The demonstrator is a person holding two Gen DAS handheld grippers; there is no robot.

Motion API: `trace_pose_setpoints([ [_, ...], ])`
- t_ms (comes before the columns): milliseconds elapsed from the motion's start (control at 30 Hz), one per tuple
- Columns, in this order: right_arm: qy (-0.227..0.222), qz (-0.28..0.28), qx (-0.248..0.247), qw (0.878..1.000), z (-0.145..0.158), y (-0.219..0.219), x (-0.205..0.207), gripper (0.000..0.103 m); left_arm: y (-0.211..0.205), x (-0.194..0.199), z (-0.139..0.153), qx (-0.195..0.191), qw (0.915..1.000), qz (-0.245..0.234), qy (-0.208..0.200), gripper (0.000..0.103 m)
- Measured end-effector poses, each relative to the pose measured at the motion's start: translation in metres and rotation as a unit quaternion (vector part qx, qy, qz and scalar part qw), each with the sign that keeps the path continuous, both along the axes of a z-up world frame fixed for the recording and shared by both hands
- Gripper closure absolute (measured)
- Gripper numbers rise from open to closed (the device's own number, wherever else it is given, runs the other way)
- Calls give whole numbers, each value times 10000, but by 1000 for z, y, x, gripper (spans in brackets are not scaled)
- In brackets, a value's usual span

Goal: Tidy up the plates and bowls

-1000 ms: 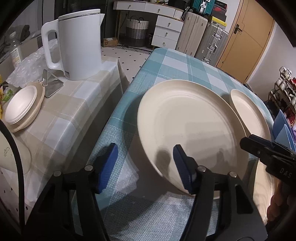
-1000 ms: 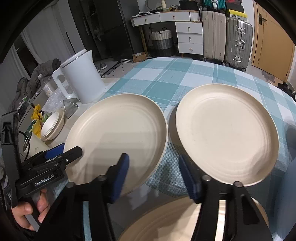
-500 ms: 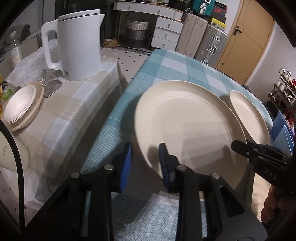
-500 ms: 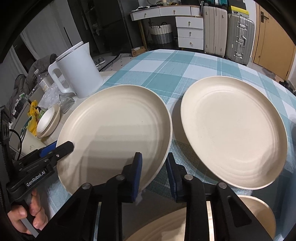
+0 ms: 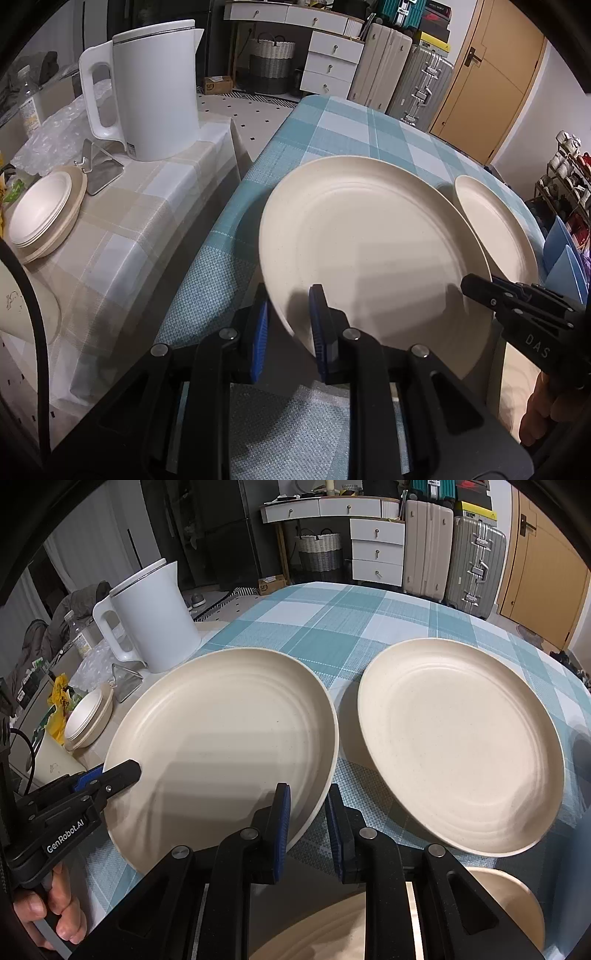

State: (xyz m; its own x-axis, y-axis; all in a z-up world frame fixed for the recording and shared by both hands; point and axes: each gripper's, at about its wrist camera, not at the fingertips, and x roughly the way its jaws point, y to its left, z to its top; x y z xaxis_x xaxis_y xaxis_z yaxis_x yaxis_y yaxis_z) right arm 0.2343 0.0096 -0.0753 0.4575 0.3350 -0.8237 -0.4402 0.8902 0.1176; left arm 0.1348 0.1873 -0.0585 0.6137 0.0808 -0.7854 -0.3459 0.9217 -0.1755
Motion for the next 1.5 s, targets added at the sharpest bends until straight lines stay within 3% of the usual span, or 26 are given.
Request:
trace_pose_setpoints([
  [833,-319,-143,154,9993,41,-23,-26,83,-17,-16,37,48,9992,-280,-295,85],
  [1500,-645,-597,116,9961,84,-76,-64,83,-80,-34,78,197,9942,-892,-569,85],
])
